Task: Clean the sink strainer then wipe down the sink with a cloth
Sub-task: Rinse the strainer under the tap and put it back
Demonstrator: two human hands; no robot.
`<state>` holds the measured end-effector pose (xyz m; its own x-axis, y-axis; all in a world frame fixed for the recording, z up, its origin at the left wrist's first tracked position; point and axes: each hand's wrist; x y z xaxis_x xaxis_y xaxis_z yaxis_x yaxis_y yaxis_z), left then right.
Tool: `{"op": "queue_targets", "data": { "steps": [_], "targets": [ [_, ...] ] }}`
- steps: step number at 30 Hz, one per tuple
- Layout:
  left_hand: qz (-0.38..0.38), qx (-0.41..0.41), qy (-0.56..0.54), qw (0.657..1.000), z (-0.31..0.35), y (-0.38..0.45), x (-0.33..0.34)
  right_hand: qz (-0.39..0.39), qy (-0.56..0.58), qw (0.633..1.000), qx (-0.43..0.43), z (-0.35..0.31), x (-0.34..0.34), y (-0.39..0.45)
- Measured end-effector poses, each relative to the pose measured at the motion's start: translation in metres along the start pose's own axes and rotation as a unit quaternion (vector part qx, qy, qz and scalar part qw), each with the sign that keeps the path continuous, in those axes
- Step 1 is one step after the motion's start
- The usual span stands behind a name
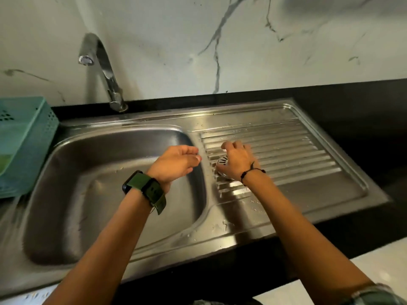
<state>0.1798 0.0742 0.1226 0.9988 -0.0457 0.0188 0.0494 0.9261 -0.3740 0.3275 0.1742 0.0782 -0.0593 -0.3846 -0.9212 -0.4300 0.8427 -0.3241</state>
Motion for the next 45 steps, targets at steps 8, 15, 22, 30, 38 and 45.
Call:
{"op": "queue_targets", "data": {
  "steps": [8, 15, 22, 30, 38, 45],
  "targets": [
    [0.024, -0.032, -0.063, 0.997, -0.031, -0.023, -0.031, -0.100, -0.084, 0.990, 0.052, -0.001, 0.016, 0.019],
    [0.054, -0.045, -0.120, 0.990, -0.042, -0.029, -0.063, -0.101, 0.013, 0.994, 0.041, -0.034, -0.001, 0.023],
    [0.093, -0.021, -0.331, 0.939, -0.041, -0.020, -0.094, -0.205, 0.551, 0.783, -0.205, -0.153, -0.007, 0.010],
    [0.304, 0.016, -0.361, 0.882, -0.050, -0.020, -0.142, -0.133, 0.454, 0.864, -0.173, -0.227, -0.047, 0.092],
    [0.341, 0.005, -0.304, 0.889, -0.051, -0.001, -0.166, -0.059, 0.121, 0.985, -0.110, -0.294, -0.060, 0.197],
    [0.336, 0.003, -0.294, 0.895, -0.059, 0.014, -0.172, 0.002, 0.098, 0.987, -0.124, -0.297, -0.035, 0.217]
  ]
}}
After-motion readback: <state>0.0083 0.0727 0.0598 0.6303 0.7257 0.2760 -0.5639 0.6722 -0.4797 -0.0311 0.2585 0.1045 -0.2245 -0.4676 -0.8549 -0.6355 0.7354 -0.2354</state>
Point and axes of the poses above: each hand's wrist, its own y-axis towards the middle knuckle, its own x-axis out of the palm, z = x × y, and after that the axes turned 12 degrees about -z, right-handed
